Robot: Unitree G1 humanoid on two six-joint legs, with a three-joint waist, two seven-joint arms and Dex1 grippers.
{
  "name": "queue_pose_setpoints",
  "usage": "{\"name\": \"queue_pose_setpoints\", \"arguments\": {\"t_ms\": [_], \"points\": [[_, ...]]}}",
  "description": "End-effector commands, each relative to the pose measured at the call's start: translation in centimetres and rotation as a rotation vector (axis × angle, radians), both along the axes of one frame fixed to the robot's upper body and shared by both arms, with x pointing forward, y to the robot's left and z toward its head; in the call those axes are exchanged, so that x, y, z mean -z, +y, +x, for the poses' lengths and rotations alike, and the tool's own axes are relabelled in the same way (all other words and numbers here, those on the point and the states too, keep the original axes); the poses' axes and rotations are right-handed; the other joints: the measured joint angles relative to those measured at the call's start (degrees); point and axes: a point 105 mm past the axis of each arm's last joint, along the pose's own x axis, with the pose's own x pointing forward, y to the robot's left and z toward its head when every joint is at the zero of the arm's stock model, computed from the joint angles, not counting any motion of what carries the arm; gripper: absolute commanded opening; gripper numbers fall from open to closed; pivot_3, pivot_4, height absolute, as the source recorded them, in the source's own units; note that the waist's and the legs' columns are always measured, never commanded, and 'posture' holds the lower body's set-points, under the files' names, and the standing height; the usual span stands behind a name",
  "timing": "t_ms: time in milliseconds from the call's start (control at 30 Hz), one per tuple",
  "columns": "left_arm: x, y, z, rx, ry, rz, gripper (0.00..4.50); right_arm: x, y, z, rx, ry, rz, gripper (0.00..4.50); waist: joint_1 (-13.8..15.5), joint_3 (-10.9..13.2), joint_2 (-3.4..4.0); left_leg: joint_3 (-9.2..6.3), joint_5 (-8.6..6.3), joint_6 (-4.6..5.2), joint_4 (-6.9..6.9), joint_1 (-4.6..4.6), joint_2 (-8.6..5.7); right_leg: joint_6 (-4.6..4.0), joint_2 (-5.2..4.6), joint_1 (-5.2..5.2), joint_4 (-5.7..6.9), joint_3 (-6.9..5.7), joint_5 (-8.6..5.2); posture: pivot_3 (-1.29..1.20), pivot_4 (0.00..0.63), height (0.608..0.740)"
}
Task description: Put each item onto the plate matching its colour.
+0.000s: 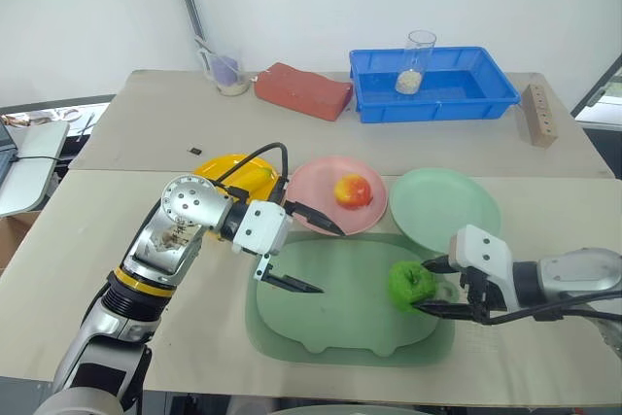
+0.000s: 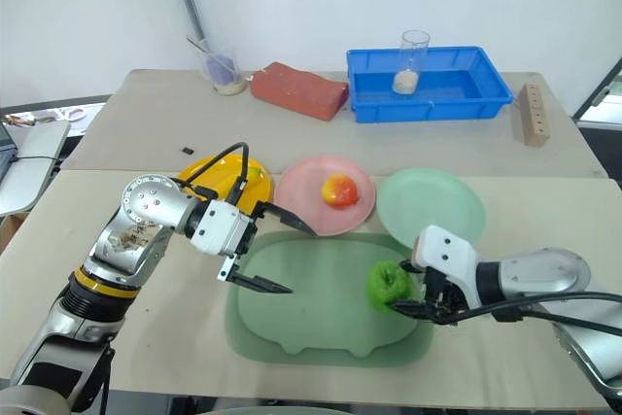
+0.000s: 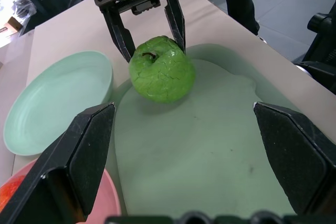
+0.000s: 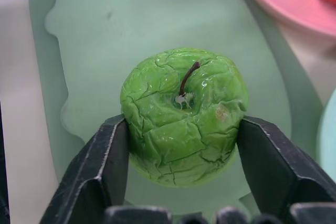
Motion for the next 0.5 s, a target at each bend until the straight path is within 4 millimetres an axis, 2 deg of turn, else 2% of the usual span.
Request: {"name": "queue_pose_setpoints", "arguments": {"t_ms": [33, 100, 167, 300, 400, 500], "points": [[-0.9, 0.0, 0.1, -0.012, -0.025, -0.027, 4.5, -1.7, 0.4, 0.1, -0.018, -0.034, 0.028, 2.55, -0.02, 0.0, 0.0, 0.0, 0.0, 0.0, 0.0, -0.01, 0.0, 0.0, 0.0, 0.0, 0.0, 0.0, 0.0, 0.0, 0.15, 0.74], [-1.4, 0.0, 1.0, -0.058, -0.017, -0.047, 4.5, -2.8, 0.2, 0.9, 0.015, -0.059, 0.07, 2.55, -0.07, 0.0, 0.0, 0.0, 0.0, 0.0, 0.0, -0.01, 0.0, 0.0, 0.0, 0.0, 0.0, 0.0, 0.0, 0.0, 0.15, 0.74], [-2.4, -0.2, 2.4, -0.142, 0.015, -0.095, 4.5, -4.4, -0.4, 2.7, 0.104, -0.109, 0.136, 2.55, -0.08, 0.02, -0.03, 0.0, 0.0, 0.0, 0.01, 0.01, 0.0, 0.0, 0.0, 0.01, 0.01, 0.0, 0.0, 0.0, 0.15, 0.74], [-3.9, -1.3, 5.2, -0.328, 0.103, -0.203, 4.5, -6.1, -3.1, 6.6, 0.301, -0.218, 0.166, 2.55, 0.12, 0.02, -0.04, -0.06, -0.04, 0.07, 0.19, -0.01, -0.04, 0.02, 0.0, -0.02, -0.01, 0.0, -0.01, 0.0, 0.15, 0.74], [-3.8, -1.6, 6.3, -0.385, 0.108, -0.216, 4.5, -5.6, -4.9, 8.8, 0.404, -0.266, 0.127, 2.55, 0.01, 0.01, -0.02, -0.06, -0.11, 0.18, 0.25, -0.08, -0.07, -0.04, -0.01, 0.01, -0.06, 0.01, 0.03, 0.0, 0.15, 0.74], [-3.7, -1.8, 6.6, -0.399, 0.125, -0.219, 4.5, -4.1, -6.0, 9.8, 0.452, -0.261, 0.059, 2.55, -0.01, 0.0, 0.01, -0.06, -0.12, 0.2, 0.22, -0.16, -0.07, -0.05, 0.01, -0.03, 0.06, 0.04, 0.04, 0.0, 0.15, 0.74]]}}
